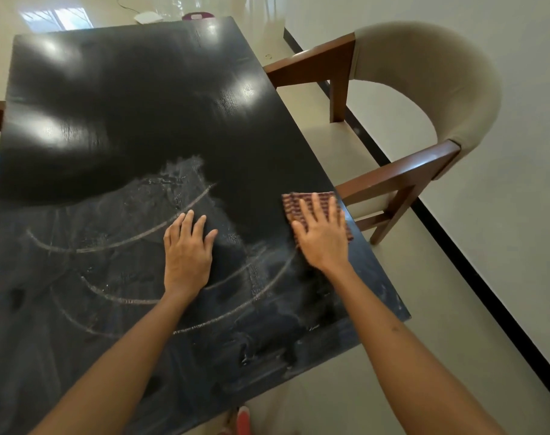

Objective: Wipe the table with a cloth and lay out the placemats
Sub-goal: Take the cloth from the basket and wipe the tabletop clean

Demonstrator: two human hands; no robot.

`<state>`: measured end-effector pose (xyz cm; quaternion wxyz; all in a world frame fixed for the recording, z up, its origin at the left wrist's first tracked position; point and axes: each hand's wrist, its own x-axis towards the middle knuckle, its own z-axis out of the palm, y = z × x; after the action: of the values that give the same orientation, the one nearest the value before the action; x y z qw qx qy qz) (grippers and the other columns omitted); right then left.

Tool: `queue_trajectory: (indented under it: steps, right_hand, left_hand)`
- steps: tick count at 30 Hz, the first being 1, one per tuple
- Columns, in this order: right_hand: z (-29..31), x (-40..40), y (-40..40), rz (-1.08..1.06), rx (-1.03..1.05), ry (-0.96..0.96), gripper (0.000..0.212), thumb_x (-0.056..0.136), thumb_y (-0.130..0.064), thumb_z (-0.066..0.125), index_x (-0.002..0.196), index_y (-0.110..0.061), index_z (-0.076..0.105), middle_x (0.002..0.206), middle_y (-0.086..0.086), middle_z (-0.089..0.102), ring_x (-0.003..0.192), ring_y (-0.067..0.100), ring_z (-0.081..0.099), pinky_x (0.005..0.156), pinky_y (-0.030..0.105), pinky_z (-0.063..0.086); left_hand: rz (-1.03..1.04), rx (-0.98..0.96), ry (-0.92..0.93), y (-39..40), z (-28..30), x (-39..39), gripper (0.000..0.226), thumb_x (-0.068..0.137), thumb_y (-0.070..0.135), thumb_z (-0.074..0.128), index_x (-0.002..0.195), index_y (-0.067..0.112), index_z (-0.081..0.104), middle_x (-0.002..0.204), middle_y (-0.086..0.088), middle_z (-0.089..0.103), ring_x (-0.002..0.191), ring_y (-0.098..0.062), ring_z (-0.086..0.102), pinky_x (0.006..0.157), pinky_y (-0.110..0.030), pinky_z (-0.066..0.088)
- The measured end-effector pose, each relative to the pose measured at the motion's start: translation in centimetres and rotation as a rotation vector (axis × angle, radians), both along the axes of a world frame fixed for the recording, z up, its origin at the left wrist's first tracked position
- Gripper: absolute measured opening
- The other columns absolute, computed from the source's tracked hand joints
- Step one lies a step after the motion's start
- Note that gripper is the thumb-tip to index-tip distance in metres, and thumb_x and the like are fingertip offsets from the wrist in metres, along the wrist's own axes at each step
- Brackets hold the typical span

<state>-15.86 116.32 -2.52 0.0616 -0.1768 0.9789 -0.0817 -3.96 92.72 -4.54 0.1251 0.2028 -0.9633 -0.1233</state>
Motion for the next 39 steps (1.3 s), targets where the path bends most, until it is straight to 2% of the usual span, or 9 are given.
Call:
queue_trajectory:
  steps: [3,7,13,16,21,26,33,36,39]
  right_hand:
    - [-0.3,-0.5,3.5,-0.134,0.016,0.001,0.059,0.1,-0.054,0.018,0.155,-0.03,0.011,0.163,0.002,0.004,0.149,0.033,-0.004,0.12,0.049,0.0]
    - [-0.6,-0.4,3.4,-0.206,0.013,0.014,0.059,0.101,-0.051,0.023,0.155,-0.027,0.017,0.163,0.004,0.008,0.149,0.035,0.001,0.12,0.05,0.002]
    - [-0.1,3.7,-0.7,0.001,-0.018,0.018,0.059,0.099,-0.054,0.02,0.154,-0.032,0.014,0.163,-0.001,0.004,0.149,0.029,-0.007,0.119,0.047,-0.008]
    - [-0.2,7.1,-3.4,0.136,-0.03,0.026,0.06,0.098,-0.054,0.022,0.153,-0.031,0.019,0.162,-0.001,0.011,0.149,0.029,-0.002,0.119,0.047,-0.006]
    - [-0.8,7.3,-2.7,0.202,-0.03,0.02,0.058,0.099,-0.055,0.022,0.152,-0.033,0.021,0.162,-0.002,0.014,0.15,0.028,0.001,0.121,0.047,0.001]
    - [-0.6,5.0,1.6,0.038,0.009,0.032,0.059,0.098,-0.056,0.013,0.153,-0.034,0.01,0.162,-0.004,0.001,0.149,0.026,-0.009,0.119,0.046,-0.008]
    - [-0.9,3.2,6.4,-0.229,0.006,0.037,0.067,0.093,-0.059,0.01,0.154,-0.031,0.018,0.163,0.001,0.01,0.149,0.033,0.002,0.119,0.046,-0.001]
    - [-0.6,4.2,5.2,-0.222,0.008,0.032,0.063,0.096,-0.057,0.014,0.154,-0.031,0.017,0.163,0.001,0.009,0.149,0.032,-0.001,0.121,0.048,-0.001]
    - [-0.2,7.1,2.9,-0.074,-0.02,0.029,0.059,0.098,-0.054,0.018,0.153,-0.033,0.015,0.163,-0.002,0.006,0.149,0.029,-0.005,0.119,0.046,-0.008]
  left_hand:
    - [0.001,0.004,0.007,0.0,0.0,0.1,0.045,0.099,0.034,0.043,0.132,0.005,0.052,0.142,-0.017,0.045,0.136,-0.031,0.034,0.114,-0.046,0.023]
    - [0.006,0.005,0.003,0.1,-0.1,0.0,0.046,0.1,0.036,0.042,0.133,0.006,0.051,0.143,-0.017,0.044,0.136,-0.031,0.033,0.115,-0.045,0.023]
    - [0.007,0.003,-0.006,0.2,0.0,0.0,0.047,0.1,0.037,0.041,0.134,0.006,0.05,0.144,-0.016,0.043,0.137,-0.03,0.033,0.115,-0.045,0.023]
    - [0.009,0.018,-0.005,0.2,0.1,0.1,0.047,0.1,0.037,0.041,0.135,0.007,0.049,0.145,-0.015,0.042,0.138,-0.029,0.031,0.115,-0.045,0.02]
    - [0.003,0.041,0.011,0.0,0.1,0.1,0.047,0.1,0.037,0.04,0.136,0.008,0.049,0.145,-0.014,0.041,0.139,-0.028,0.029,0.117,-0.044,0.019]
    - [-0.004,0.047,0.02,0.0,0.0,0.1,0.047,0.1,0.037,0.041,0.135,0.008,0.05,0.145,-0.014,0.042,0.138,-0.028,0.03,0.116,-0.044,0.02]
    - [-0.002,0.039,0.018,0.1,0.0,0.0,0.048,0.1,0.039,0.041,0.135,0.007,0.049,0.145,-0.014,0.042,0.137,-0.029,0.031,0.116,-0.044,0.02]
    - [-0.008,0.027,0.023,0.2,0.1,0.0,0.048,0.099,0.038,0.042,0.134,0.006,0.05,0.143,-0.015,0.044,0.136,-0.03,0.032,0.116,-0.045,0.021]
    - [-0.009,0.019,0.026,0.2,0.1,0.0,0.048,0.099,0.038,0.042,0.134,0.006,0.05,0.143,-0.015,0.044,0.136,-0.03,0.033,0.115,-0.045,0.022]
